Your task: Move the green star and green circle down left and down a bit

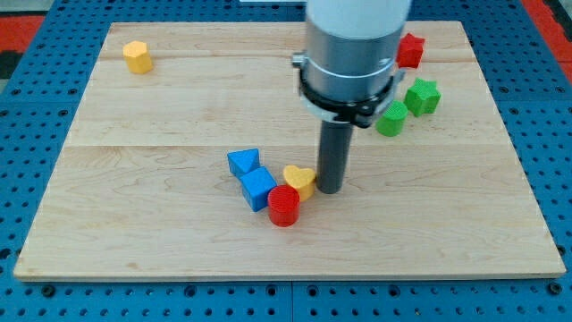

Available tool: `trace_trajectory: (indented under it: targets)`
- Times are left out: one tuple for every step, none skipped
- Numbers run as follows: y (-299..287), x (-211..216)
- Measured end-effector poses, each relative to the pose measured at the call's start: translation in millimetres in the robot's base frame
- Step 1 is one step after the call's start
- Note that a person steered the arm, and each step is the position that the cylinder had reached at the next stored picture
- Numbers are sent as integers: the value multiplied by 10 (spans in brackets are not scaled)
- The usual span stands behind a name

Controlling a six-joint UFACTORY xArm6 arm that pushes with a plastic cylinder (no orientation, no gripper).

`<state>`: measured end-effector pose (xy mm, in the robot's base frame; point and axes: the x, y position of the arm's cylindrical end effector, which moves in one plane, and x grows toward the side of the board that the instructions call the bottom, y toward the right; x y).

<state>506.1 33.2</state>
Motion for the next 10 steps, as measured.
trace_trajectory:
  targets:
    - [137, -20]
    - [1076, -91]
    - [1712, -470]
    - [2004, -1074]
    - [2015, -1508]
    - [1682, -1589]
    - [1235, -1550]
    - [978, -1410]
    - [845, -1227]
    - [789, -1038]
